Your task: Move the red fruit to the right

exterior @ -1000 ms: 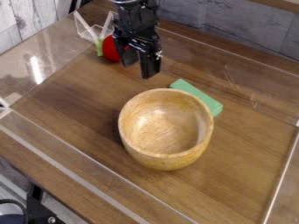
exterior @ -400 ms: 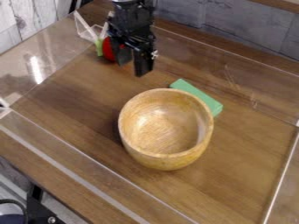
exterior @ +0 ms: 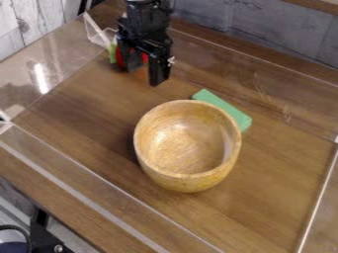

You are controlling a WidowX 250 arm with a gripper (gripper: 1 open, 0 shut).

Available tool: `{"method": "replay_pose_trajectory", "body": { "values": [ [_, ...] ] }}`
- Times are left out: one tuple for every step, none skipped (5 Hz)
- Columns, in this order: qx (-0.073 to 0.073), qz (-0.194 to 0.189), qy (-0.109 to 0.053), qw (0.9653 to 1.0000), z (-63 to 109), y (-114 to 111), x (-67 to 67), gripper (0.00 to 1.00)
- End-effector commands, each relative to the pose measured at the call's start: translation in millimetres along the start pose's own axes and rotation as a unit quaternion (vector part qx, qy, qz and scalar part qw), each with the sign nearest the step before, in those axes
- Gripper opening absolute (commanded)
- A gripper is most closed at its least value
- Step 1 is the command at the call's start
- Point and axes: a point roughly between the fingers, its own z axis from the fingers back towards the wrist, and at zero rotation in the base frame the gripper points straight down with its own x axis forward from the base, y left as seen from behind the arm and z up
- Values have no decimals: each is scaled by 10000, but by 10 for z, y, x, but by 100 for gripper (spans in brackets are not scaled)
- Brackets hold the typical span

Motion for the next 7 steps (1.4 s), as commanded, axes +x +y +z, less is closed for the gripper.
{"method": "replay_pose_trajectory", "body": {
  "values": [
    [186, -13, -271, 9995, 171, 32, 155, 100],
    [196, 17, -239, 9995, 188, -5, 166, 100],
    [208, 75, -194, 9996, 189, -24, 169, 100],
    [217, 136, -147, 9996, 184, -34, 163, 100],
    [244, 181, -99, 9995, 167, -33, 161, 100],
    [246, 221, -60, 9994, 161, -40, 153, 100],
    [242, 267, -21, 9993, 162, -65, 156, 100]
  ]
}}
